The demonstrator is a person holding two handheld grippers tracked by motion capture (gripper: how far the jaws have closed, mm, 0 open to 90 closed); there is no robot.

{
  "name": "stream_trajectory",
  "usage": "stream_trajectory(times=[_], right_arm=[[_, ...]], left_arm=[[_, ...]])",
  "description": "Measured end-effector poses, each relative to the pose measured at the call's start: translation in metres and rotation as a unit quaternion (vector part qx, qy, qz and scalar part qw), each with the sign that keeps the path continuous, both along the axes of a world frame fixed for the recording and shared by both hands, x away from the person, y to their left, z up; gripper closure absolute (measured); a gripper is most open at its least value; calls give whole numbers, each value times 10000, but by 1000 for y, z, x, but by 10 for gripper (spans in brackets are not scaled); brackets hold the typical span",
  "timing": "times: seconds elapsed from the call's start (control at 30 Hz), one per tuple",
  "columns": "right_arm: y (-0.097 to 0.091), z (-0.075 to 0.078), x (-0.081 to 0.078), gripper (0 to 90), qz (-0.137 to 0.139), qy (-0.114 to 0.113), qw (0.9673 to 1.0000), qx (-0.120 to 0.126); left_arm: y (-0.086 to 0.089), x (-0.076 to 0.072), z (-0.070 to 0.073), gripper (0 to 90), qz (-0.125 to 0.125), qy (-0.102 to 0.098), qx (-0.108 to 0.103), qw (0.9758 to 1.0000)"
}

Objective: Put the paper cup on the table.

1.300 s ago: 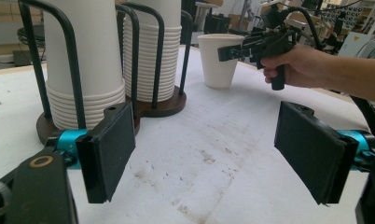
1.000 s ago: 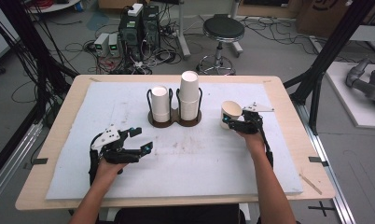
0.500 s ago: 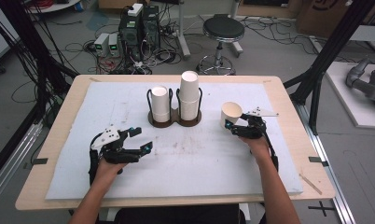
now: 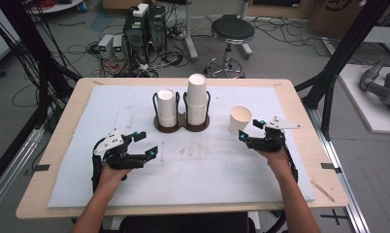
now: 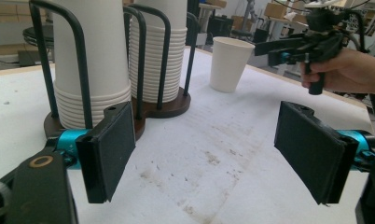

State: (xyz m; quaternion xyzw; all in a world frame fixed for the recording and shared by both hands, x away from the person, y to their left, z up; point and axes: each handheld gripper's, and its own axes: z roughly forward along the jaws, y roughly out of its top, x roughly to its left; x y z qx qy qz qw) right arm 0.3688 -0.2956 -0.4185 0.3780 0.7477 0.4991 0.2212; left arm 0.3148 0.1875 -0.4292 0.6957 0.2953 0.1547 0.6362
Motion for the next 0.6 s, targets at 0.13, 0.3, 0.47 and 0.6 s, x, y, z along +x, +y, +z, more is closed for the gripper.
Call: stream_trajectory(times=[0.13, 0.3, 0.47, 0.6], right_arm=[[-2, 2, -14, 210, 122, -123, 9998, 86], [-3, 4, -32, 210, 258, -258, 9993, 122], [-7, 5, -48, 210, 280, -384, 9987, 163], [-11, 8, -57, 210, 276, -480, 9983, 200]], left_arm=[[1, 1, 0, 204, 35, 29, -16, 10000], [0, 2, 0, 204, 43, 25, -21, 10000], [1, 3, 0, 204, 86, 30, -5, 10000], [0, 3, 0, 204, 82, 20, -5, 10000]])
